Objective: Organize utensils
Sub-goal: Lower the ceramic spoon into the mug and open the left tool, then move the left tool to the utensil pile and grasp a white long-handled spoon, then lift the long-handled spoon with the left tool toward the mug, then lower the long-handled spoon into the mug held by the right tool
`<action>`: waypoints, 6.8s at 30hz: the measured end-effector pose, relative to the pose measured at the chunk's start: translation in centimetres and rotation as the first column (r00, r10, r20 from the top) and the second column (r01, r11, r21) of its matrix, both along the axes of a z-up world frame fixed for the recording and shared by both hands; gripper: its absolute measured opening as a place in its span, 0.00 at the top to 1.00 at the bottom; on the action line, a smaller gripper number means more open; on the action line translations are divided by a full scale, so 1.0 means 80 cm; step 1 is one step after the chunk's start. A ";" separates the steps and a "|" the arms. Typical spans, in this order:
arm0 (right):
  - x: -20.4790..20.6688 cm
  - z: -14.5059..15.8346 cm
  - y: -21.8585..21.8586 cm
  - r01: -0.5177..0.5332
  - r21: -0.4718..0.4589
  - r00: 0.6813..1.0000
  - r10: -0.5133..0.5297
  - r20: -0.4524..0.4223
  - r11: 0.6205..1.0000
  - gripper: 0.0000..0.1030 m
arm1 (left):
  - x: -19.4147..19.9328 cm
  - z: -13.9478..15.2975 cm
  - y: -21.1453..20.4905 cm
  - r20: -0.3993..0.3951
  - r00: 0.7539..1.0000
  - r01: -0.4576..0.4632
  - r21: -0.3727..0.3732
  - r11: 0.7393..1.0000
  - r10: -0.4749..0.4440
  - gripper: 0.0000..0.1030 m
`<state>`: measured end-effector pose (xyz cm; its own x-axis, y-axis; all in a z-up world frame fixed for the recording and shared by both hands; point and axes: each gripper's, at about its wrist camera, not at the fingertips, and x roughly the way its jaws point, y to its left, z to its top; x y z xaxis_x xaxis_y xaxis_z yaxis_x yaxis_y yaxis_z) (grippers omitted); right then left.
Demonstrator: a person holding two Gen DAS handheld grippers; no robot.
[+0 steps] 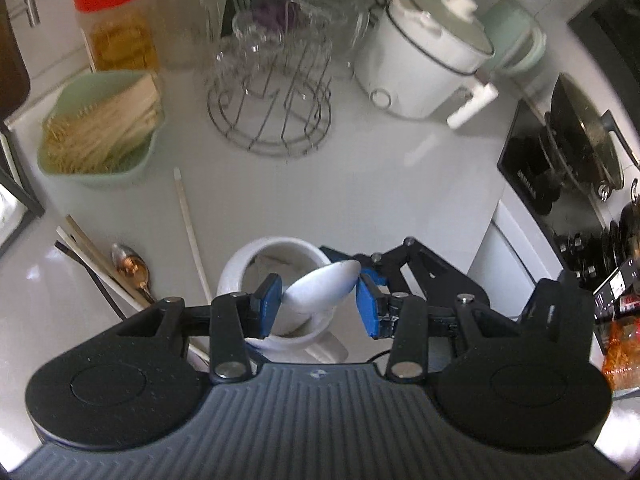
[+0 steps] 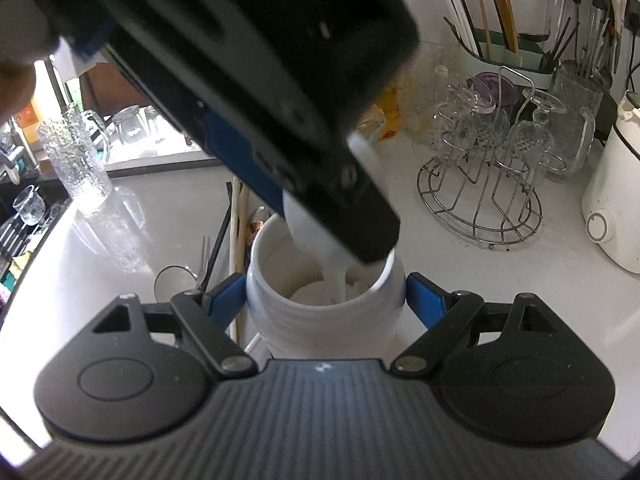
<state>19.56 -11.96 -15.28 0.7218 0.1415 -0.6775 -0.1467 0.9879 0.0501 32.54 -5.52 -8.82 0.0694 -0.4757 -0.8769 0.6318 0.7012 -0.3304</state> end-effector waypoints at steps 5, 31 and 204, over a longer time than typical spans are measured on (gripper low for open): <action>-0.004 -0.001 0.000 -0.004 0.003 1.000 0.004 0.007 1.000 0.14 | 0.002 -0.009 -0.011 -0.026 0.999 0.023 0.037 0.999 -0.022 0.55; -0.009 0.000 -0.001 -0.017 0.003 1.000 0.017 0.017 1.000 0.14 | -0.001 0.017 0.002 0.070 0.996 -0.061 0.028 0.998 0.059 0.54; -0.008 -0.002 0.023 -0.092 -0.016 0.996 0.092 0.014 0.996 0.14 | -0.067 0.050 0.045 0.570 0.817 -0.118 0.022 0.993 0.084 0.93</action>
